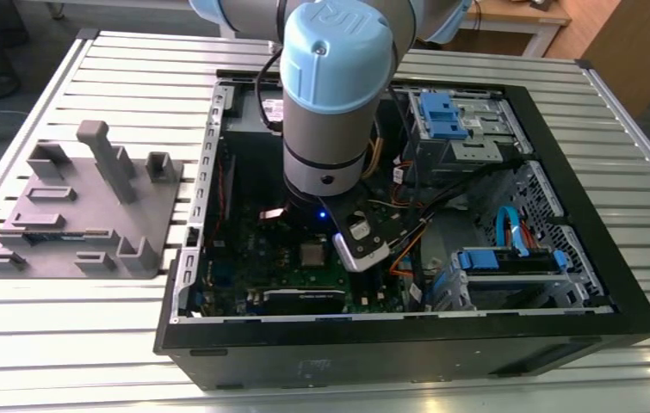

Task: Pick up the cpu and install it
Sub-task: 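Place the cpu into insertion slot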

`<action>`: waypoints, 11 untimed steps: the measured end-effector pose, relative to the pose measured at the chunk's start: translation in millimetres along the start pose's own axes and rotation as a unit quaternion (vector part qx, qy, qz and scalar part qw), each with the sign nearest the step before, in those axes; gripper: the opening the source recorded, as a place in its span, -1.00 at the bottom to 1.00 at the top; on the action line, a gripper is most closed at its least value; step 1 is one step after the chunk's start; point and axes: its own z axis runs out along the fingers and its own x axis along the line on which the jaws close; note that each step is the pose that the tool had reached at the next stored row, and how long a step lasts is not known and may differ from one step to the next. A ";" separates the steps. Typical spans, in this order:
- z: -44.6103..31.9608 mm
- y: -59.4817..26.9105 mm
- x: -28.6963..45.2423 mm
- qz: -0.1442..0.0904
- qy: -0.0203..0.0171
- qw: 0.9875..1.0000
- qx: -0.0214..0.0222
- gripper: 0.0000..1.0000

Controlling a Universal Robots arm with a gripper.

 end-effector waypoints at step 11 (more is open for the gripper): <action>0.0 0.0 0.0 -0.001 0.000 1.000 -0.001 -0.06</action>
